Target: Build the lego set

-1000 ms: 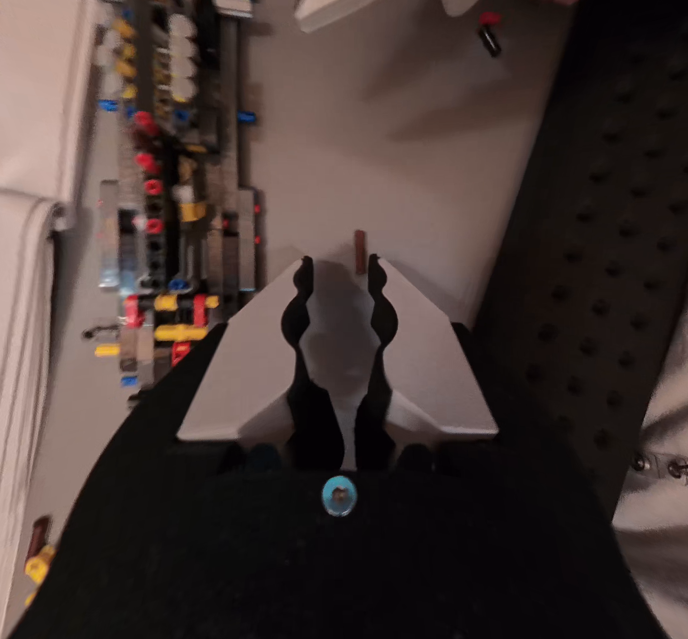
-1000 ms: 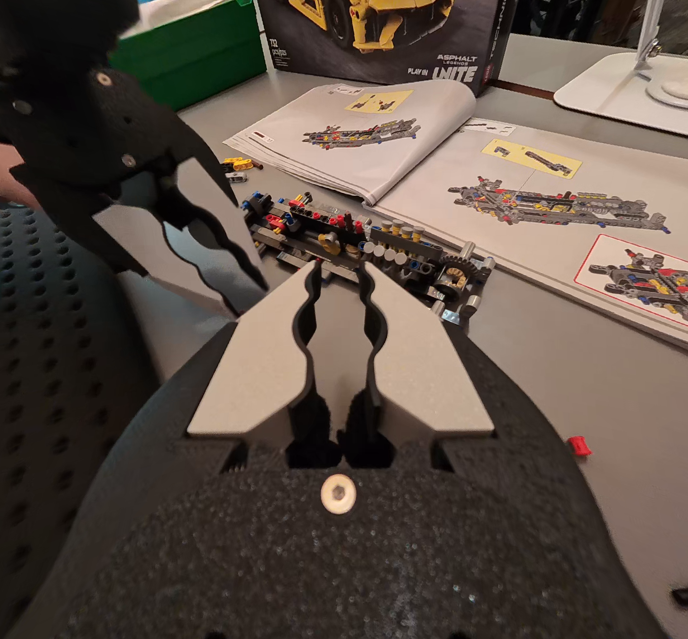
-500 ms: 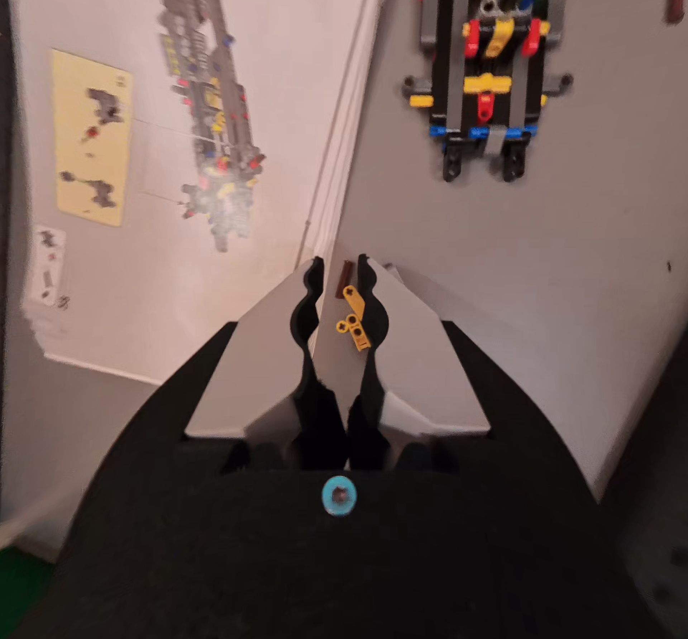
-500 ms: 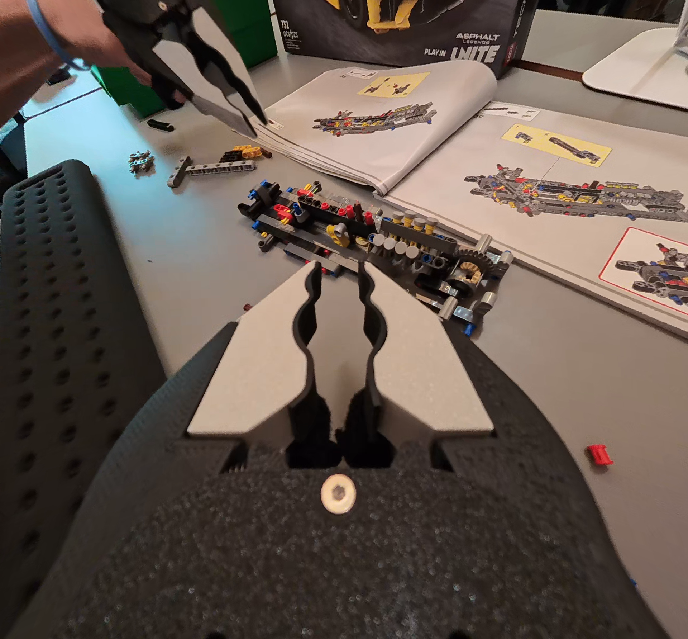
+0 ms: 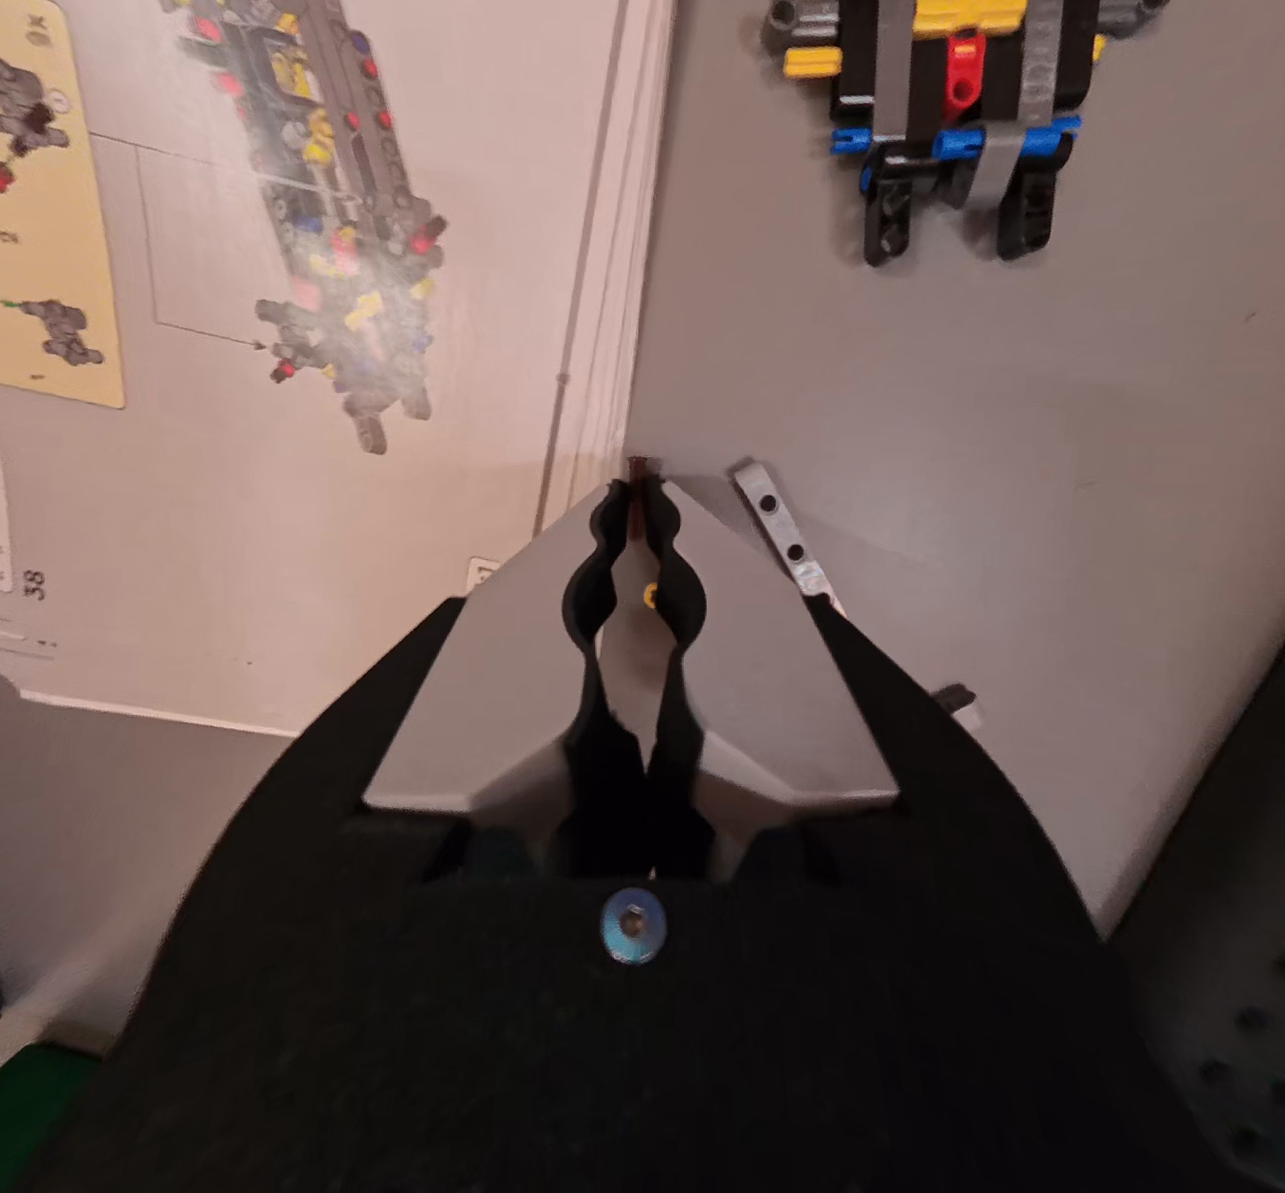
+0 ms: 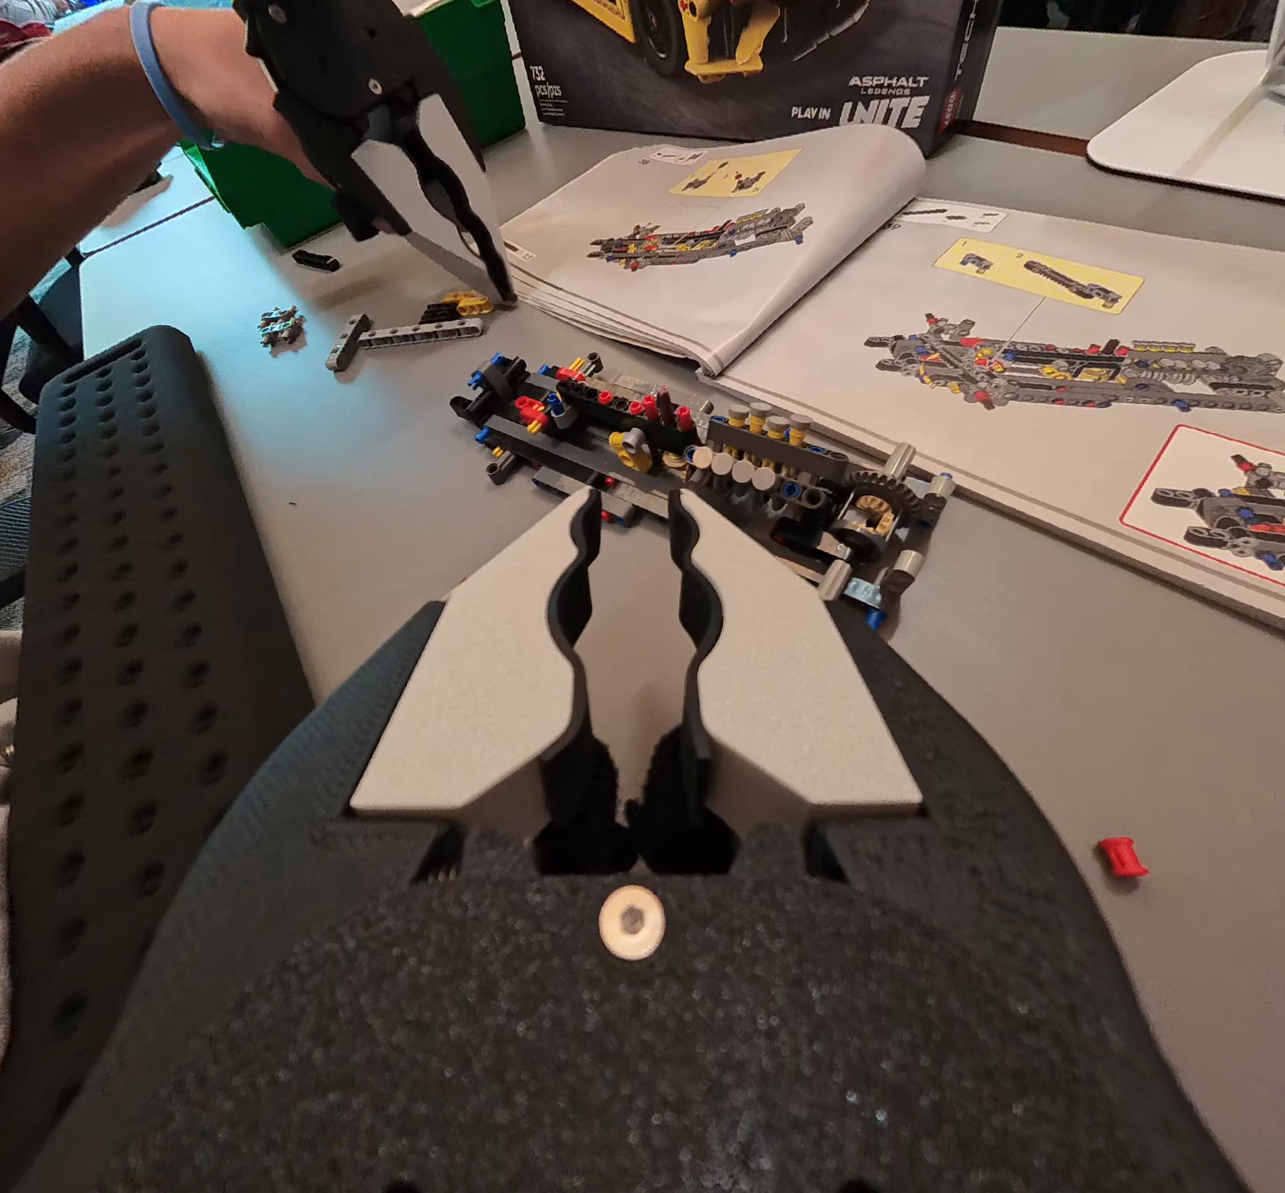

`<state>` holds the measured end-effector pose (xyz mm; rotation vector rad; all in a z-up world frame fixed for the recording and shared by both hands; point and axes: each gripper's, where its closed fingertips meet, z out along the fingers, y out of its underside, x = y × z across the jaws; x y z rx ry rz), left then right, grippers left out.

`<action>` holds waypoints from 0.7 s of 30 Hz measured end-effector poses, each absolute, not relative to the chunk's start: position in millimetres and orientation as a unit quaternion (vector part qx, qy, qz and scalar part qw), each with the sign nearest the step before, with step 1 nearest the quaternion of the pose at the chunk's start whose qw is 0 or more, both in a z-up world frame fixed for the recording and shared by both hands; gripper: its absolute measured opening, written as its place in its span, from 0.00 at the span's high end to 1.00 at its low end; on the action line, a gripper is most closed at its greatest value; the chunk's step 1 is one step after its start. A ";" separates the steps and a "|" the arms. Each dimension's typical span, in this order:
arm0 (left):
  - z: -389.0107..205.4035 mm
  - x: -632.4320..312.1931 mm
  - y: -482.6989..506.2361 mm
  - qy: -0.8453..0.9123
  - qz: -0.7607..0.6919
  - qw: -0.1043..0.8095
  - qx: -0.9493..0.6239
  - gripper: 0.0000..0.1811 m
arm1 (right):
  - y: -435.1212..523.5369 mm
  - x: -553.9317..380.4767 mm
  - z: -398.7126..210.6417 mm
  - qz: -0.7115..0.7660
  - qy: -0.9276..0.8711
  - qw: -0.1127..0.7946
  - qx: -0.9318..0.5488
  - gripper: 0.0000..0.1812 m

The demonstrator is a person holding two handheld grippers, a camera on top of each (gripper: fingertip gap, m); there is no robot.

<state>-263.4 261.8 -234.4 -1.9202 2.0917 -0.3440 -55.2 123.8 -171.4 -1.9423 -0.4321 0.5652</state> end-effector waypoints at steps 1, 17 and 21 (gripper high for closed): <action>-230.9 -261.9 266.4 0.711 -0.125 0.153 -0.675 0.98 | 123.8 -55.3 -171.3 0.235 -0.180 0.511 -0.807 0.90; -217.9 -131.8 96.4 0.651 -0.276 0.144 -0.692 0.98 | 123.9 -55.3 -174.9 0.225 -0.183 0.507 -0.812 0.91; -227.6 -122.5 100.6 0.683 -0.243 0.115 -0.680 0.98 | 123.2 -55.6 -176.1 0.222 -0.185 0.505 -0.813 0.91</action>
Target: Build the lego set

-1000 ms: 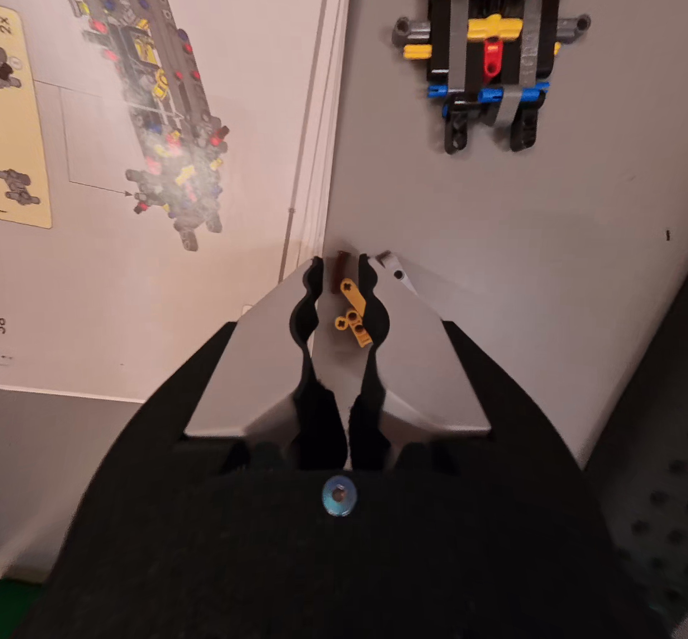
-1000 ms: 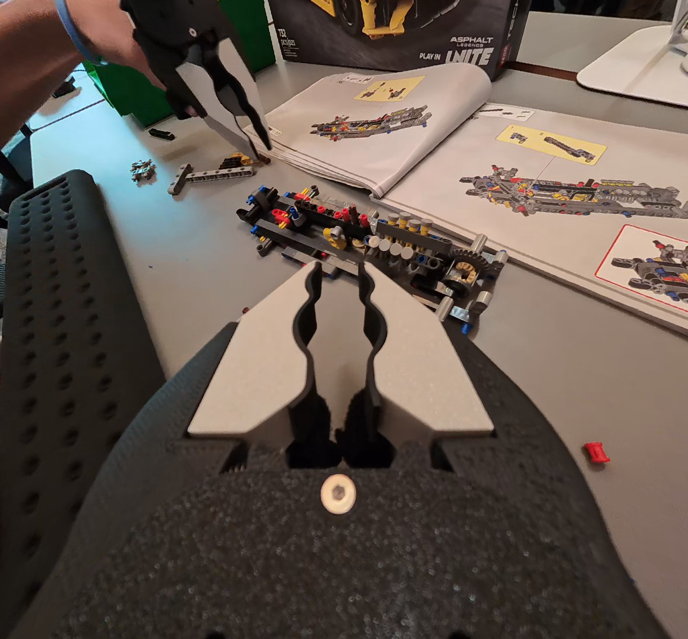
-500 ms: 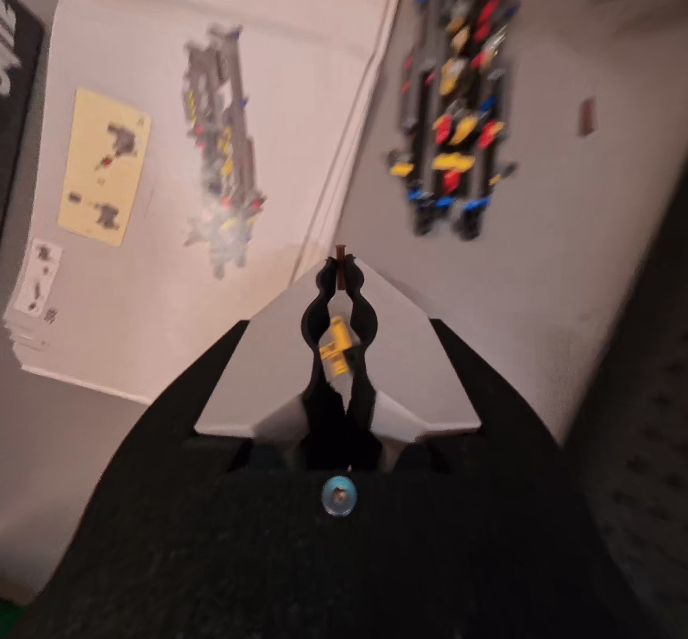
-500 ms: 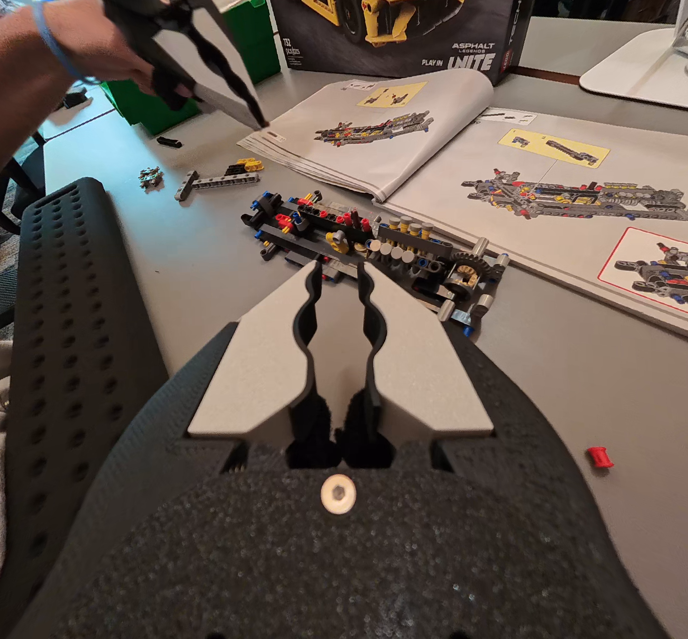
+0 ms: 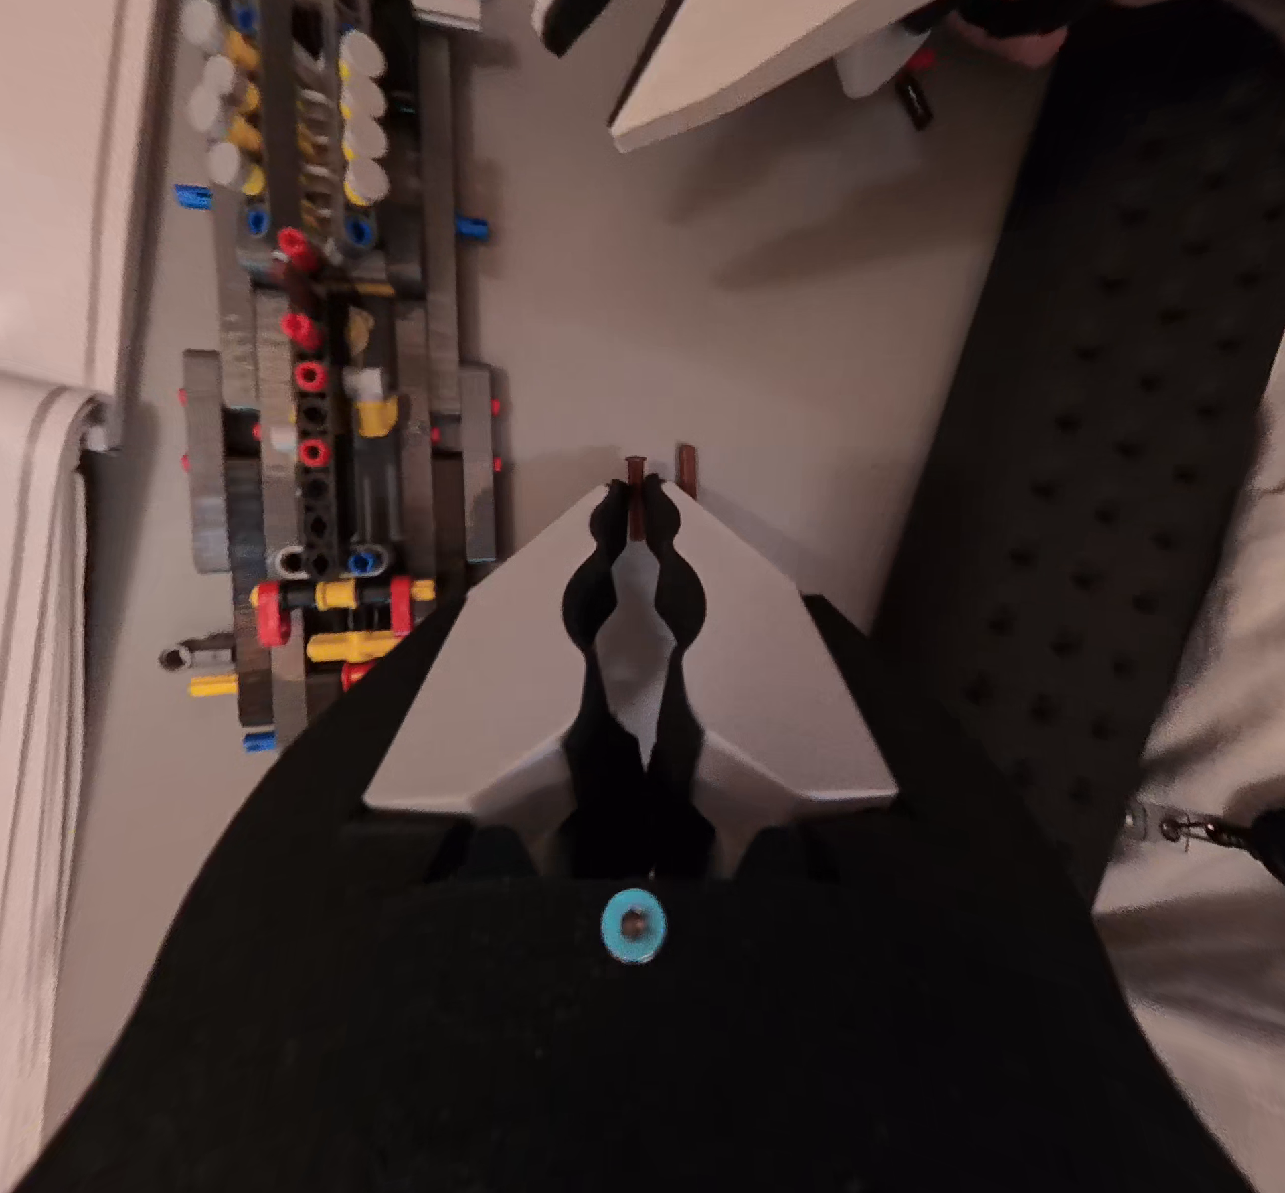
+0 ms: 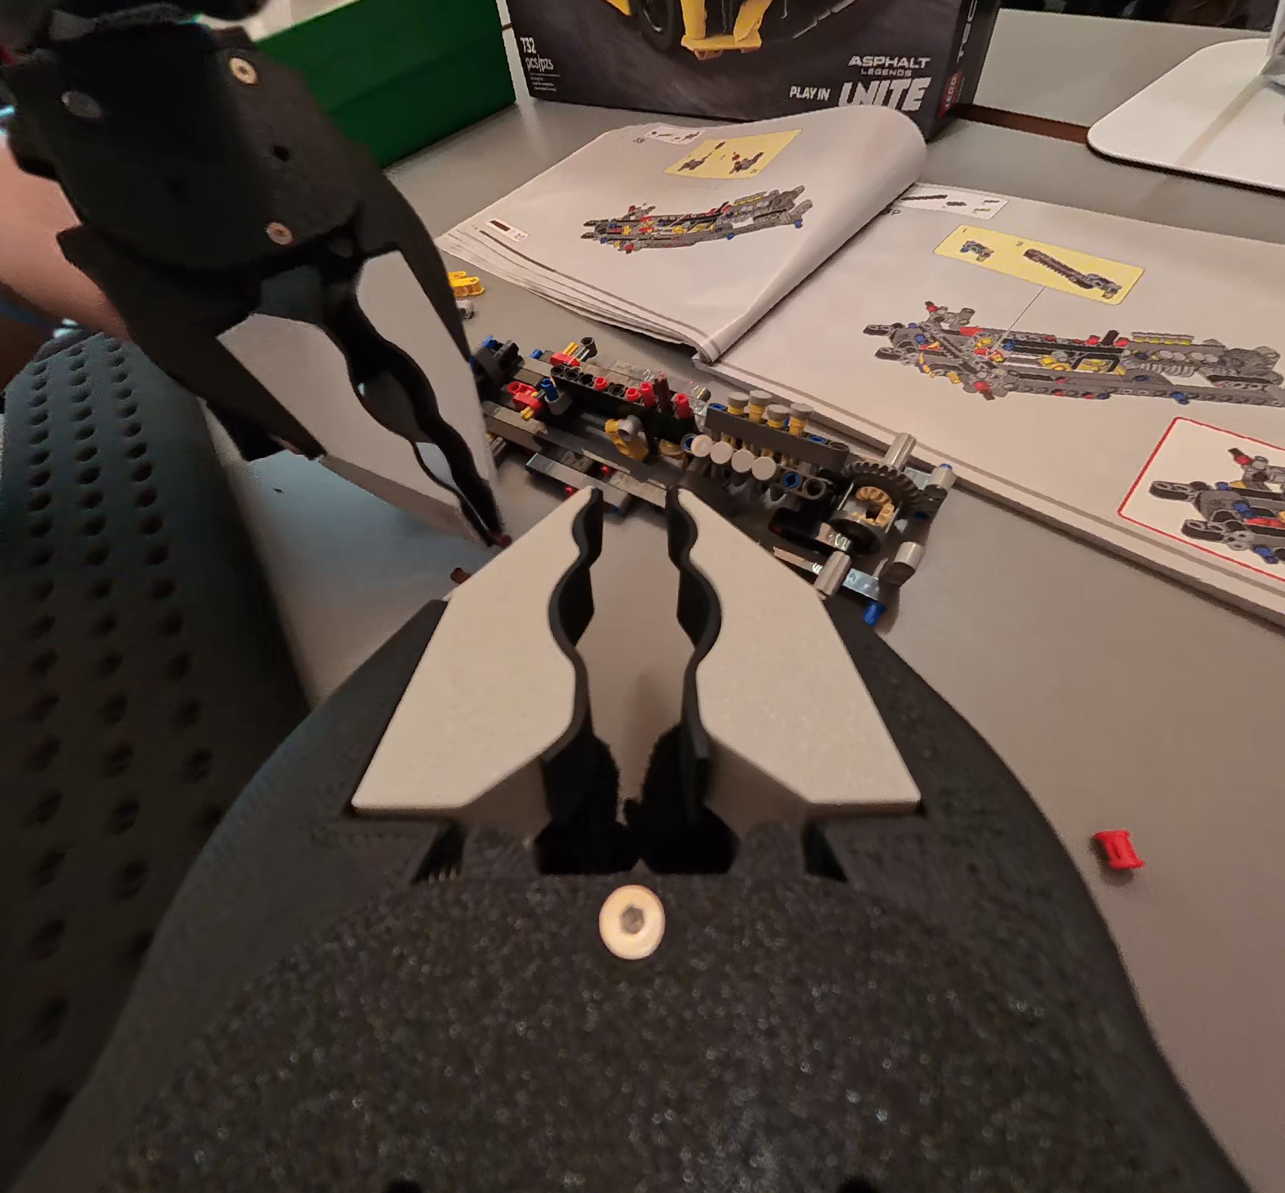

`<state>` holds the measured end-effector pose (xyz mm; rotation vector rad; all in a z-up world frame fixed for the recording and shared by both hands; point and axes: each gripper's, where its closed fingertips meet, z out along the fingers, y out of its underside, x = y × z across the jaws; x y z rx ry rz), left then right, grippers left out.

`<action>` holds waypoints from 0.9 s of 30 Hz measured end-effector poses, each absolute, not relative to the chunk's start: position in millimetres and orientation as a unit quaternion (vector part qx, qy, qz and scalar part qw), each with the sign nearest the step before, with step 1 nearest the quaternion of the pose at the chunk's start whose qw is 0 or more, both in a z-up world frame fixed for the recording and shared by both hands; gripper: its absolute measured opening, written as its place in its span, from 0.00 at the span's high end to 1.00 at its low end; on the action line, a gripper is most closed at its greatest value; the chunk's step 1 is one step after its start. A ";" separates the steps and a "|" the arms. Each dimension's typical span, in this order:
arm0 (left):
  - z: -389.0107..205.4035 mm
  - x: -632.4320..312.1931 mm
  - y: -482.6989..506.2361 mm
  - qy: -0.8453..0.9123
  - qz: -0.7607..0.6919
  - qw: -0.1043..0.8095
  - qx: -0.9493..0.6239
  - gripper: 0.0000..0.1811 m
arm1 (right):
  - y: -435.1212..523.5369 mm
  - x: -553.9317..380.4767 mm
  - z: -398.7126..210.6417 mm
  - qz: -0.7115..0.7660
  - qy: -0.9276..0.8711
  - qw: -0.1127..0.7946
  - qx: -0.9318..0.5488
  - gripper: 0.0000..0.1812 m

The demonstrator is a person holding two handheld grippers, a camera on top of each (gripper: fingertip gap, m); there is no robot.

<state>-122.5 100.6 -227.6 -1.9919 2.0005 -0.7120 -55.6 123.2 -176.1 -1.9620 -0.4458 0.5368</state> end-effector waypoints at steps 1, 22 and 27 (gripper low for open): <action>-229.6 -121.4 100.0 0.688 -0.241 0.104 -0.677 0.98 | 123.0 -55.5 -175.9 0.223 -0.184 0.506 -0.813 0.91; -158.4 -220.6 278.8 0.439 -0.241 0.461 -0.732 0.90 | 134.9 -50.7 -173.0 0.205 -0.175 0.518 -0.812 0.91; -147.4 -272.1 320.2 0.330 -0.242 0.530 -0.743 0.89 | 164.0 -55.0 -151.6 0.204 -0.149 0.569 -0.782 0.82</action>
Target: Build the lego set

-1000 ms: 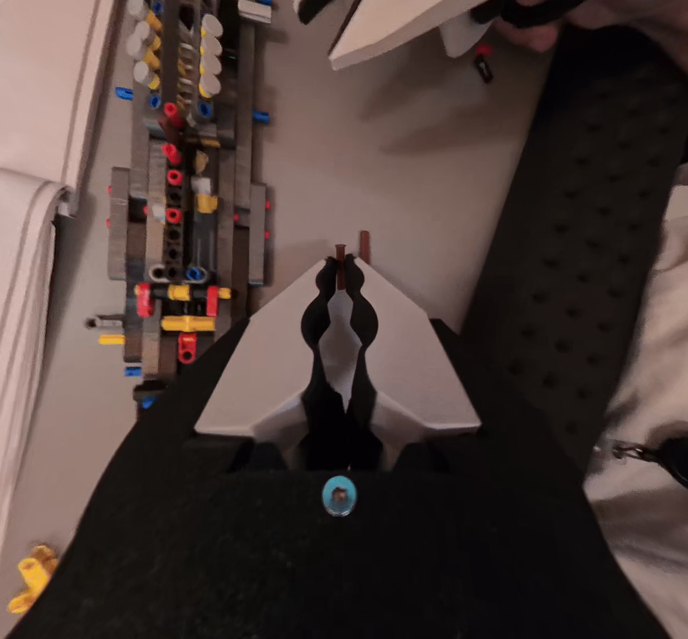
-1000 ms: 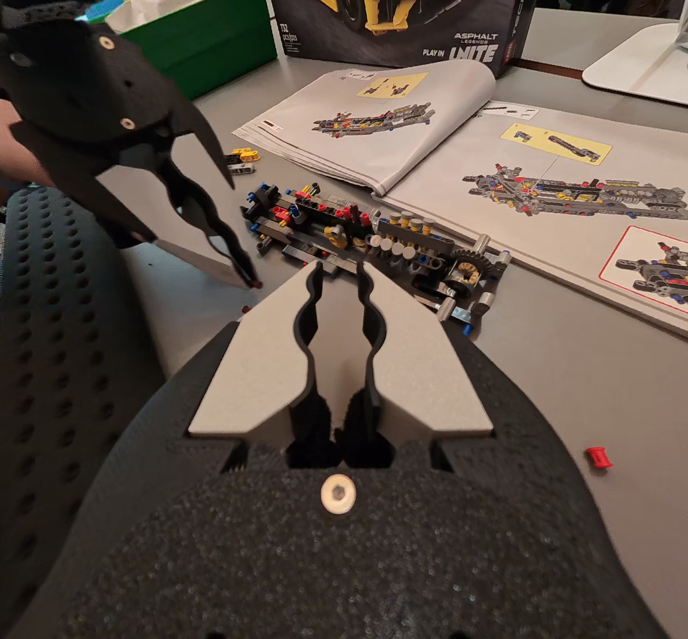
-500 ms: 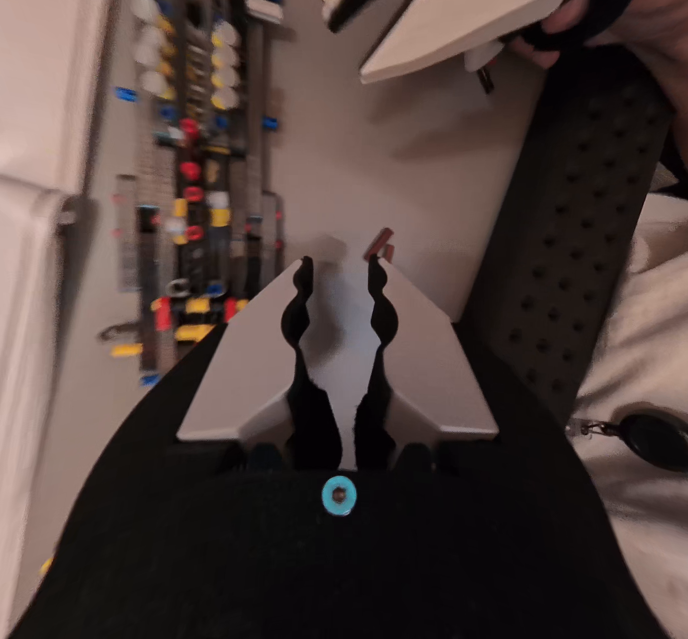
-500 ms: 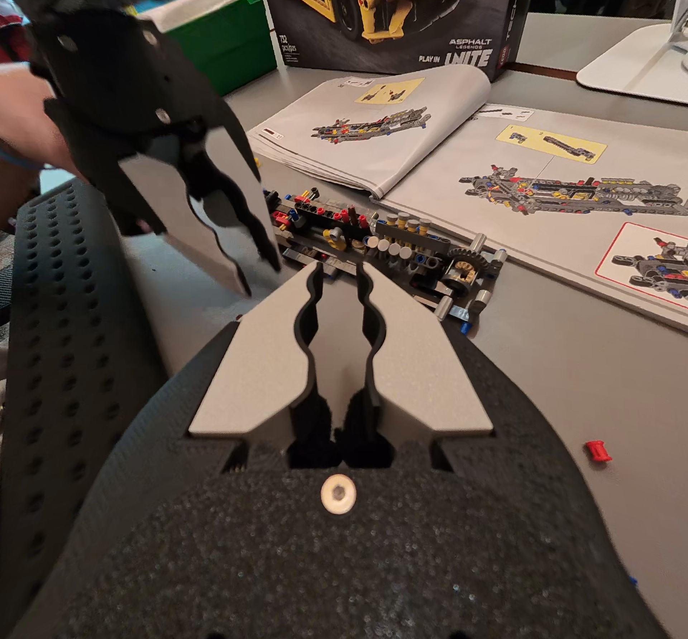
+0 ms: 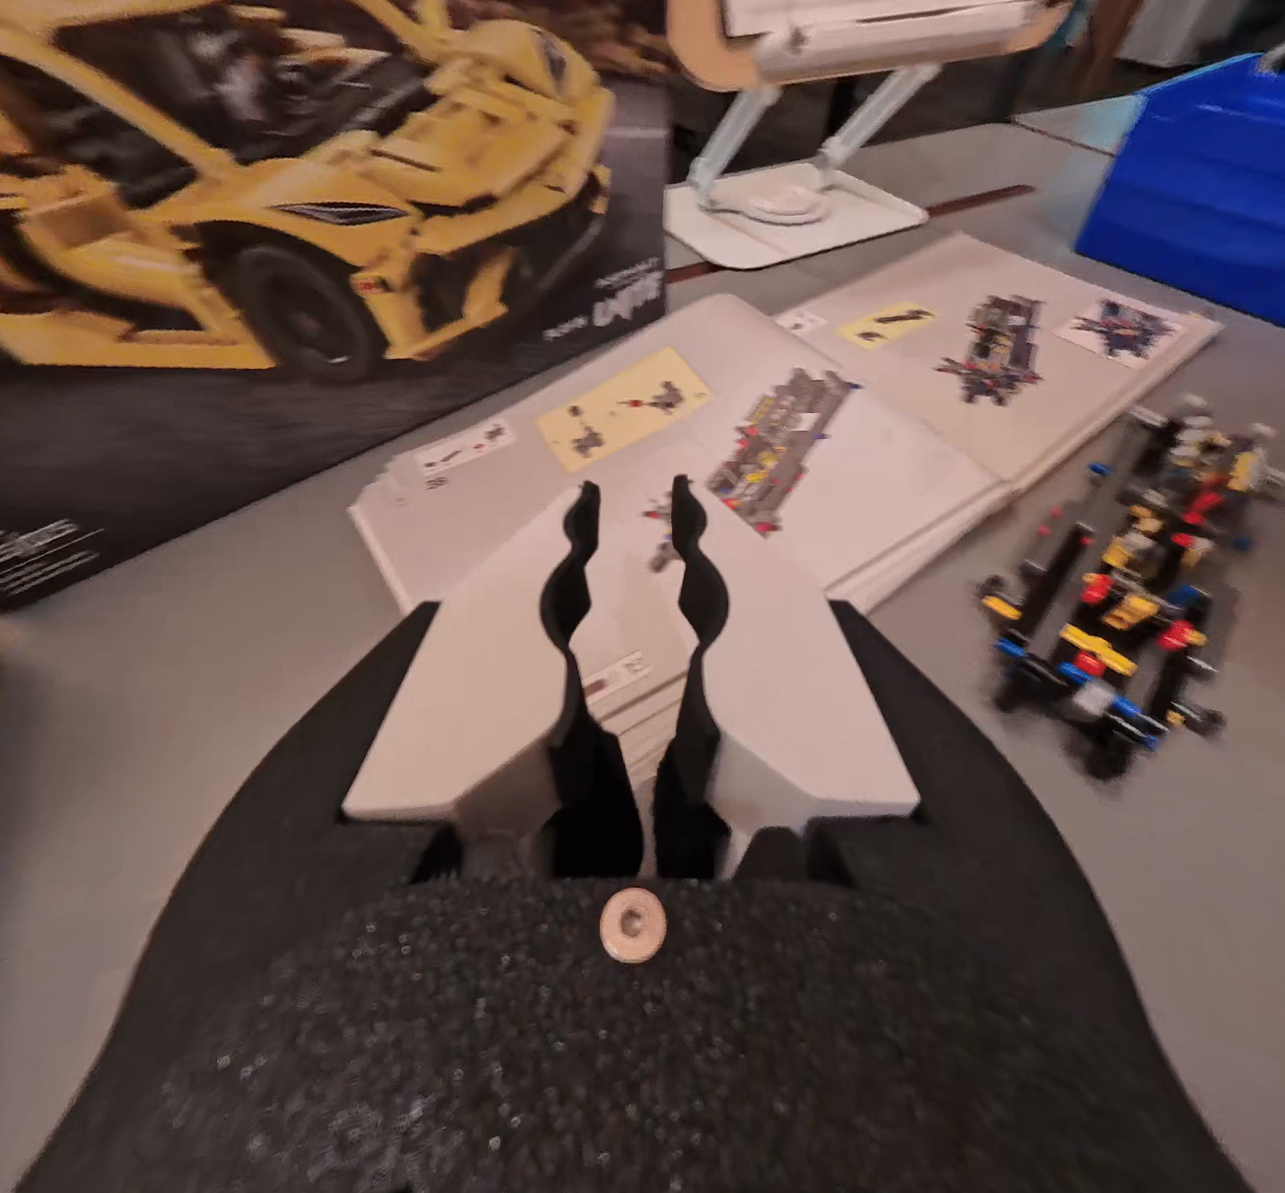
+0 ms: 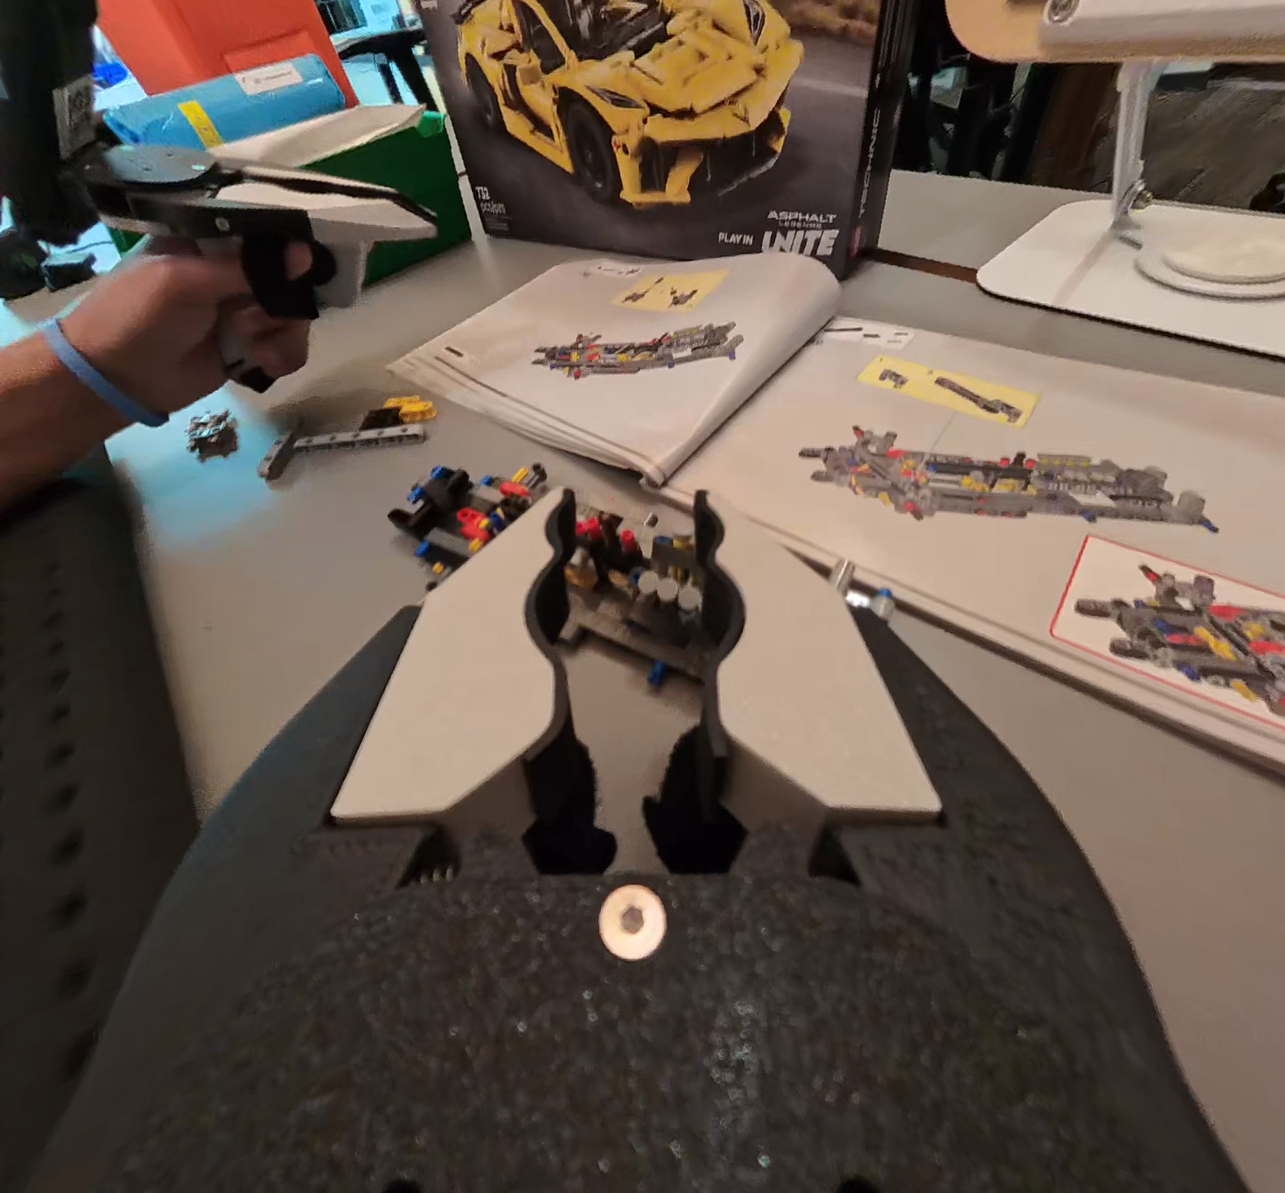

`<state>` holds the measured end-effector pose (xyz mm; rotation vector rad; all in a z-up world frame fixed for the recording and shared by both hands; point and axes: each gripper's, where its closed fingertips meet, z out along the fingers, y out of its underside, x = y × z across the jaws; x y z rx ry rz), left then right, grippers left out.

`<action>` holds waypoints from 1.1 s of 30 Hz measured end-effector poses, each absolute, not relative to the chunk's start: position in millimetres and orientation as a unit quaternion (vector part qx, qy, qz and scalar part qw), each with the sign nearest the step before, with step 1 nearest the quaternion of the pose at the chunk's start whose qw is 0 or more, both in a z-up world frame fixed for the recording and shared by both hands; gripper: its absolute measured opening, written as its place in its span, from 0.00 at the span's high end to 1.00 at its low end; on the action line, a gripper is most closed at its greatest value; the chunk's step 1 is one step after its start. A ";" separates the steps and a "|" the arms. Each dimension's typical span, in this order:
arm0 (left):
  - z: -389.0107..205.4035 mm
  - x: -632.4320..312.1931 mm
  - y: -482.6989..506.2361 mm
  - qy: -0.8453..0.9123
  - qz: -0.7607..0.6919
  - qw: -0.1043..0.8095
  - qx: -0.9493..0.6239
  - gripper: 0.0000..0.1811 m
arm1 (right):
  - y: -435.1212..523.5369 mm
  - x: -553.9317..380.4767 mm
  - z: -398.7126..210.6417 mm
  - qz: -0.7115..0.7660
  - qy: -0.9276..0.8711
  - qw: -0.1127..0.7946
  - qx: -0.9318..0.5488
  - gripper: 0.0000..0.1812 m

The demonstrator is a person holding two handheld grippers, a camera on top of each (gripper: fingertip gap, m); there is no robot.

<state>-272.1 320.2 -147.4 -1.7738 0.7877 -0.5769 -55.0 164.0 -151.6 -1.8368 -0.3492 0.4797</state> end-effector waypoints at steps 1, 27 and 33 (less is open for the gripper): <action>-147.2 -282.2 326.8 0.317 -0.222 0.537 -0.749 0.89 | 170.6 -57.8 -150.5 0.202 -0.147 0.572 -0.781 0.81; -149.1 -346.1 310.9 0.351 -0.238 0.440 -0.792 0.86 | 199.8 -96.9 -138.0 0.126 -0.193 0.592 -0.772 0.97; -160.6 -408.3 254.1 0.401 -0.166 0.330 -0.838 0.83 | 189.8 -98.1 -138.0 0.104 -0.206 0.591 -0.773 0.98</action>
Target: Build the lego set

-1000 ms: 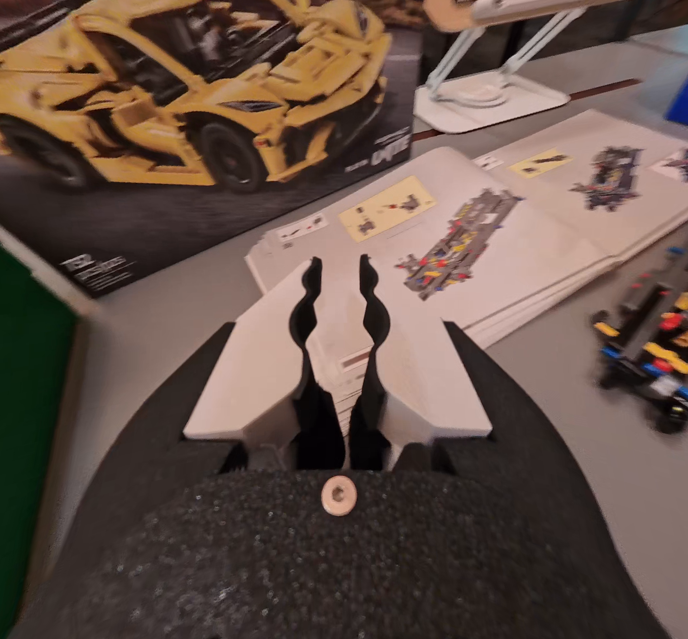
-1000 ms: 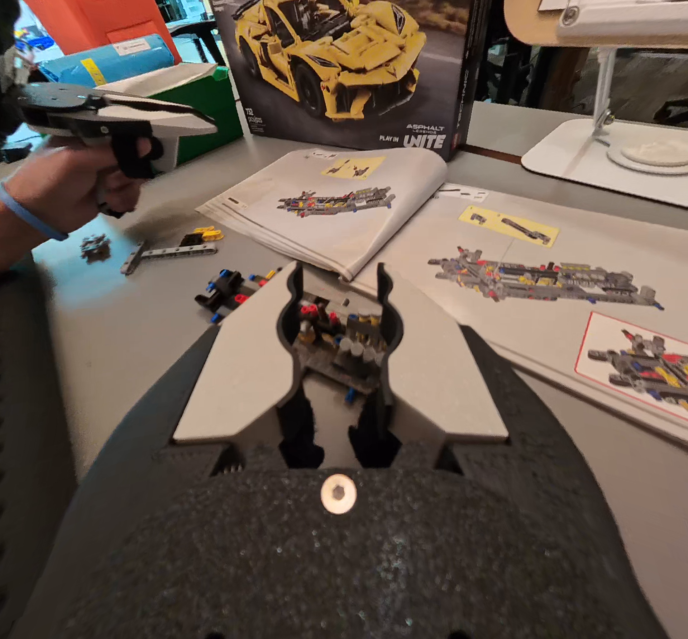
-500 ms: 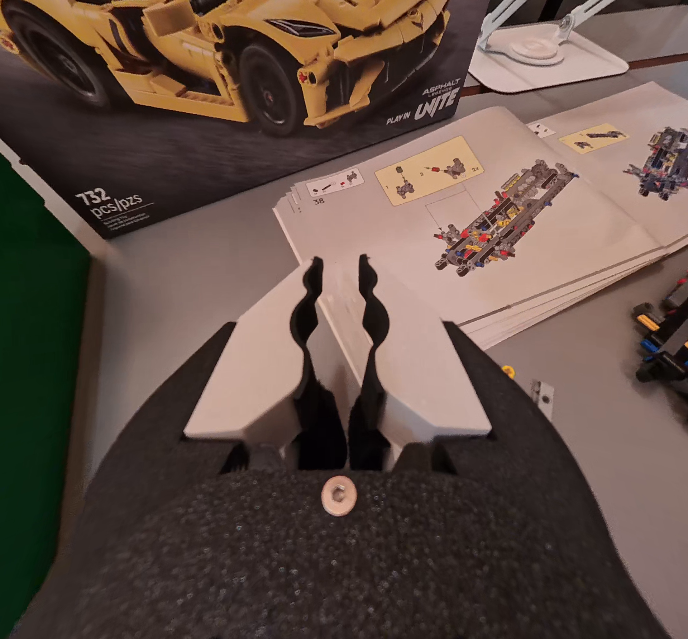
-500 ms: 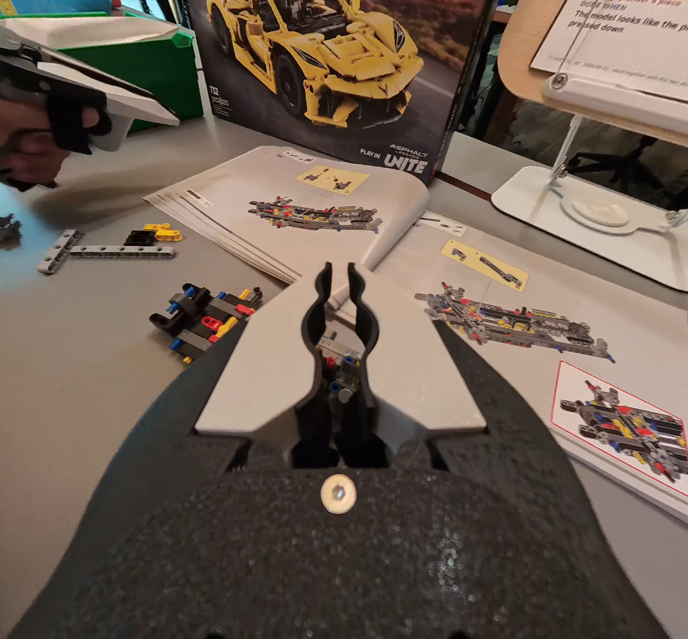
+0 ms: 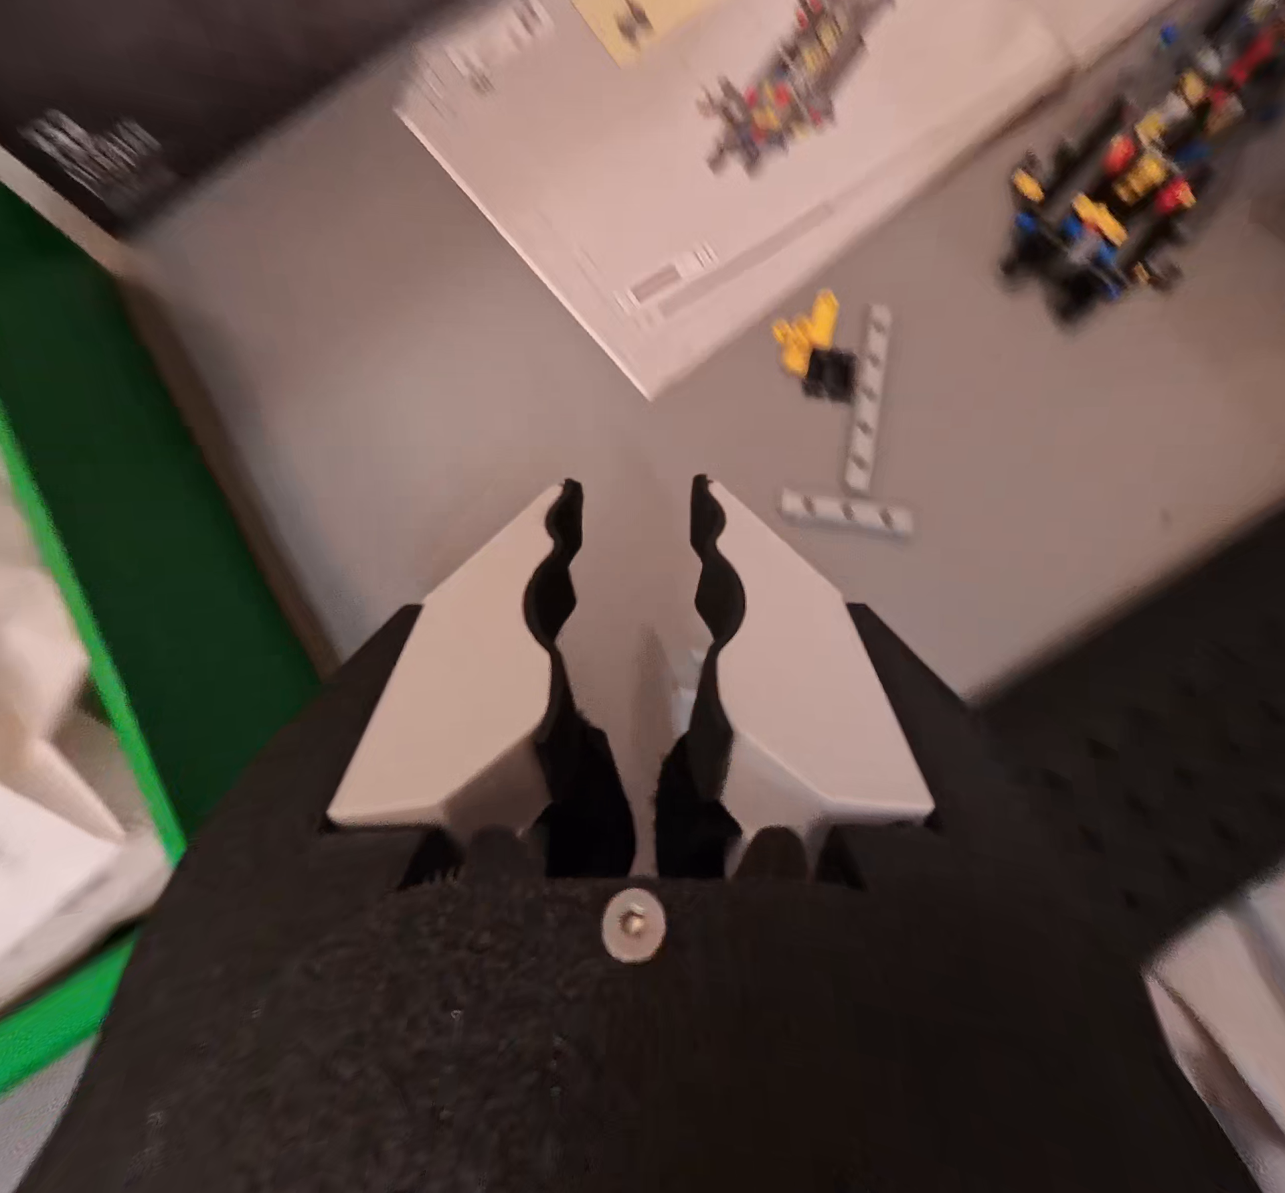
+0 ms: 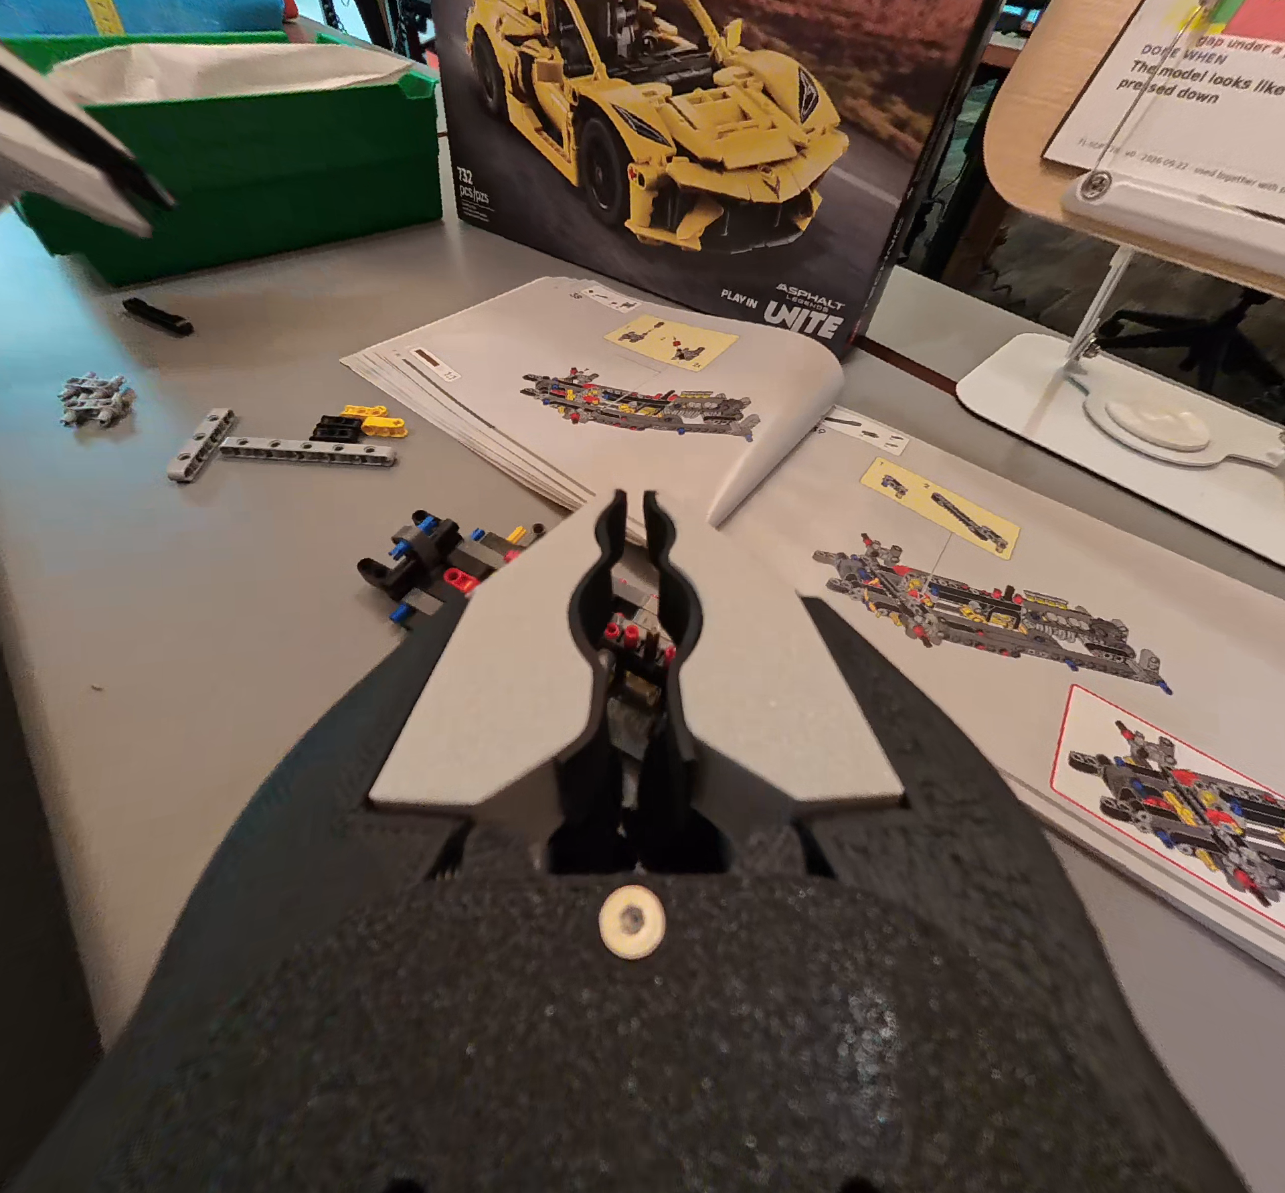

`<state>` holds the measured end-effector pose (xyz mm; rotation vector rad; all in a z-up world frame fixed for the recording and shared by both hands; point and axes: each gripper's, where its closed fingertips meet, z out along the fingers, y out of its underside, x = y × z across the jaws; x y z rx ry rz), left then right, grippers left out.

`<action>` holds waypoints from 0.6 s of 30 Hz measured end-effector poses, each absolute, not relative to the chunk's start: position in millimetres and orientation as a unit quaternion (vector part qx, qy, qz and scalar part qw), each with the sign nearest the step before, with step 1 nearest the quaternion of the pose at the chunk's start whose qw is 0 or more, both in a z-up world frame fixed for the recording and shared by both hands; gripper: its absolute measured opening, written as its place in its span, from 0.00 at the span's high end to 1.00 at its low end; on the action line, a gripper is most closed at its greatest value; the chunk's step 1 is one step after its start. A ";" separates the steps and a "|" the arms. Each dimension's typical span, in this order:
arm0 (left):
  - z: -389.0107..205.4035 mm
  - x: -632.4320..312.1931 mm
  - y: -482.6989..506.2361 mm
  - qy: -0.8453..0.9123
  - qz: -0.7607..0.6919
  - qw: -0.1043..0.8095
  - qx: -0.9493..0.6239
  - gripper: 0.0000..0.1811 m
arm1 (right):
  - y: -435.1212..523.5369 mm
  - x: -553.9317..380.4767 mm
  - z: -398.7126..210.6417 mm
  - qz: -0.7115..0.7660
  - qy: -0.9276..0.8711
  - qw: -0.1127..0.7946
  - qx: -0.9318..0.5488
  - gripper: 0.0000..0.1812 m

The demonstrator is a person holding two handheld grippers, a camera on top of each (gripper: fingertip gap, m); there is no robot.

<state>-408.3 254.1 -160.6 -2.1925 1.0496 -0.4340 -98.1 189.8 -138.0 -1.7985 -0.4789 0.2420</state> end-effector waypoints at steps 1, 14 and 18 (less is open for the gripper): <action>-168.7 -412.0 237.9 0.415 -0.171 0.298 -0.843 0.81 | 188.0 -98.5 -138.2 0.101 -0.208 0.591 -0.773 0.99; -219.8 -438.4 194.6 0.463 -0.096 0.215 -0.855 0.81 | 184.0 -102.8 -142.9 0.084 -0.225 0.584 -0.775 1.00; -223.3 -438.9 194.7 0.490 -0.111 0.211 -0.838 0.86 | 185.0 -101.7 -144.1 0.082 -0.225 0.582 -0.777 1.00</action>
